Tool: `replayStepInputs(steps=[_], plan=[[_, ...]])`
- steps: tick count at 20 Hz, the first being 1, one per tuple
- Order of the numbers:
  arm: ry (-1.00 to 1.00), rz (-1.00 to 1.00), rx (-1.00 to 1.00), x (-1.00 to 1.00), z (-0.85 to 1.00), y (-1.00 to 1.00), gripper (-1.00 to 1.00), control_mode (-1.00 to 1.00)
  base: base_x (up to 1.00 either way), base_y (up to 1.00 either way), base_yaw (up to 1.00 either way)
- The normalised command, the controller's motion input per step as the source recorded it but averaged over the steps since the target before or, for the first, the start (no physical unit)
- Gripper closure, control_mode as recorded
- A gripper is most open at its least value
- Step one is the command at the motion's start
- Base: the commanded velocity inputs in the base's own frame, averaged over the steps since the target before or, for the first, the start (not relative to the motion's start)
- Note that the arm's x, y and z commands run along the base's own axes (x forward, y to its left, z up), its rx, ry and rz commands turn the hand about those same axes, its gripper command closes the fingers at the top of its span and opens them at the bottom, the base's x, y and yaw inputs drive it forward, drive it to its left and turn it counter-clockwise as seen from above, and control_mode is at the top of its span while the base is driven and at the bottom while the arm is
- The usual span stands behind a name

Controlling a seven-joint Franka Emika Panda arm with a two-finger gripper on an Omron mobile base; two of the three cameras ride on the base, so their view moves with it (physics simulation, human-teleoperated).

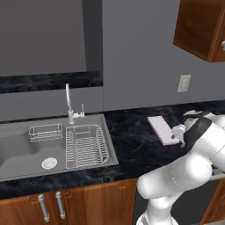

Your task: The ice cube tray has been filled with water. Take the tray and place it in the freezer to make ice. Close the freezer door after placing the tray.

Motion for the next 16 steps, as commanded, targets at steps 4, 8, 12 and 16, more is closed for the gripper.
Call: replayStepInputs(steps=[4,8,12,16], plan=[[-0.03,0.03,0.0,0.11,-0.17,0.0,-1.0,-1.0,0.0,0.0,0.0],[-0.04,0.01,0.0,0.17,-0.2,0.0,-1.0,-1.0,0.0,0.0,0.0],[-0.04,0.0,0.0,0.17,-0.22,0.03,-1.0,-1.0,0.0,0.0,0.0],[0.0,0.0,0.0,0.13,-0.41,0.2,-1.0,-1.0,0.0,0.0,0.0]])
